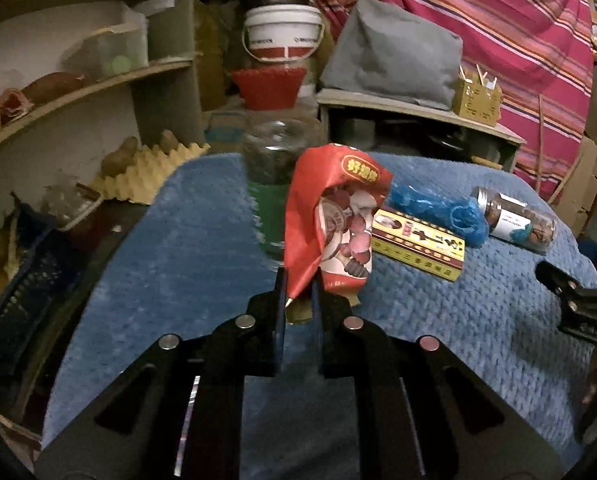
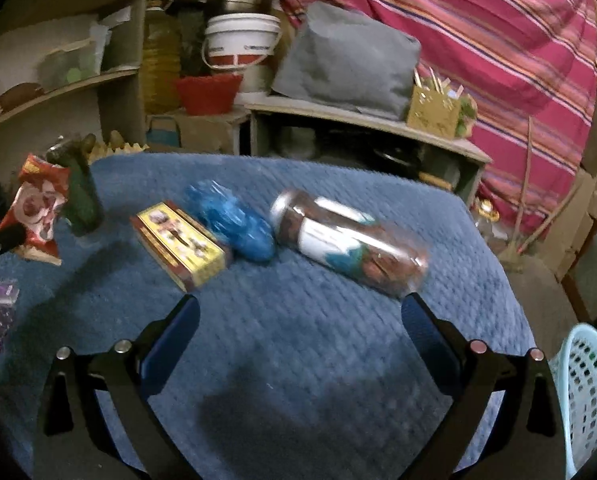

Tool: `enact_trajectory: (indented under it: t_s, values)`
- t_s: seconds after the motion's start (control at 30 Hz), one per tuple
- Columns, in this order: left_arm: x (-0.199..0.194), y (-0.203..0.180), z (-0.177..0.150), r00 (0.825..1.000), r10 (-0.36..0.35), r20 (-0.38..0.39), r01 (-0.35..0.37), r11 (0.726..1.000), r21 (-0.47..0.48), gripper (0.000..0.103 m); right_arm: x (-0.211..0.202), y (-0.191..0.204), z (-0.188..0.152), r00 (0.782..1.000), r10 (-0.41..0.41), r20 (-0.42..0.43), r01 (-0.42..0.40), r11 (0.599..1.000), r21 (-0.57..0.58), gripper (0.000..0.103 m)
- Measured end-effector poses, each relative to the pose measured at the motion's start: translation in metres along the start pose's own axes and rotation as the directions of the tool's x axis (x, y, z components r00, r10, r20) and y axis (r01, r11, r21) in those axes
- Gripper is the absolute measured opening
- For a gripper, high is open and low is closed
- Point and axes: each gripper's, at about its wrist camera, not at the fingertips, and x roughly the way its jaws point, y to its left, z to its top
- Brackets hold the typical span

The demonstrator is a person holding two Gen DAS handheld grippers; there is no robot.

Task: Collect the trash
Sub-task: 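Grasp the blue plastic bag with the right tool while the left tool holds the wrapper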

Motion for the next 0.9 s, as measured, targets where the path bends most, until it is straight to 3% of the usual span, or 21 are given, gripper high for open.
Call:
enact_trajectory:
  t_s: [0.2, 0.33, 0.5, 0.7, 0.9]
  values:
    - [-0.004, 0.031, -0.001, 0.999, 0.03, 0.01, -0.03, 0.998, -0.047, 0.01, 0.019, 0.033, 0.021, 1.0, 0.008, 0.024, -0.006, 0.997, -0.08, 0.098]
    - [-0.004, 0.049, 0.003, 0.998, 0.062, 0.018, -0.06, 0.996, -0.07, 0.01, 0.037, 0.041, 0.026, 0.999, 0.038, -0.011, -0.038, 0.998, -0.041, 0.098]
    - [-0.004, 0.062, 0.007, 0.998, 0.058, 0.021, -0.055, 0.993, -0.104, 0.01, 0.062, 0.05, 0.04, 1.0, -0.001, -0.022, 0.0, 0.997, -0.077, 0.096]
    - [-0.007, 0.077, 0.009, 0.996, 0.083, 0.025, -0.079, 0.988, -0.131, 0.01, 0.096, 0.061, 0.044, 0.996, -0.006, -0.088, -0.006, 0.99, -0.138, 0.071]
    - [-0.01, 0.087, 0.01, 0.994, 0.104, 0.021, -0.1, 0.984, -0.149, 0.01, 0.109, 0.059, 0.048, 0.993, 0.028, -0.113, -0.04, 0.993, -0.108, 0.04]
